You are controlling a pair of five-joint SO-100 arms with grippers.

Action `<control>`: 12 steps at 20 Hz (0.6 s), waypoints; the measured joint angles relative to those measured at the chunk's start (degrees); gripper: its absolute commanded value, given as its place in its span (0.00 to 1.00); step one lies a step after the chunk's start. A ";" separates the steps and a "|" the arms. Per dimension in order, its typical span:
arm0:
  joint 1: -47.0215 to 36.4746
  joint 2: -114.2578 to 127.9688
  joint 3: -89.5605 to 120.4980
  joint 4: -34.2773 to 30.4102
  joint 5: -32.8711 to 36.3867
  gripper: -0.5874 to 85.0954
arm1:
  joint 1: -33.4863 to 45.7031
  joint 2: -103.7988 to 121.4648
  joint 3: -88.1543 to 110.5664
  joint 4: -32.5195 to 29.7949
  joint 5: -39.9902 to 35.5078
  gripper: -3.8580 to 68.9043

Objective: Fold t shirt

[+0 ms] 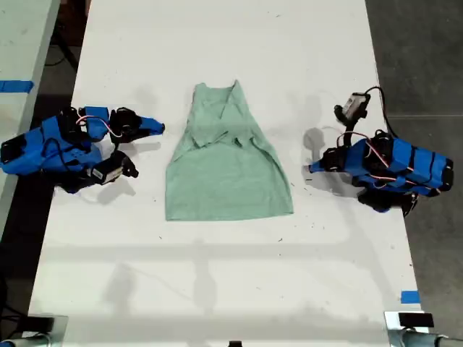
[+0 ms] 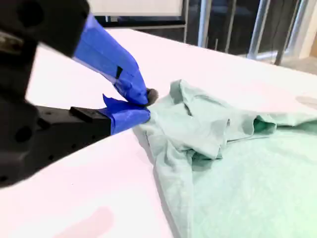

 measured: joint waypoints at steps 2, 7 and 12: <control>-1.05 4.04 0.00 2.46 0.09 0.00 | 0.00 0.00 0.00 0.00 0.00 0.07; 0.44 5.54 0.00 4.04 -1.67 0.00 | 0.00 0.00 0.00 0.00 0.00 0.07; 0.62 5.54 0.00 4.48 -2.20 0.00 | 0.00 0.00 0.00 0.00 0.00 0.07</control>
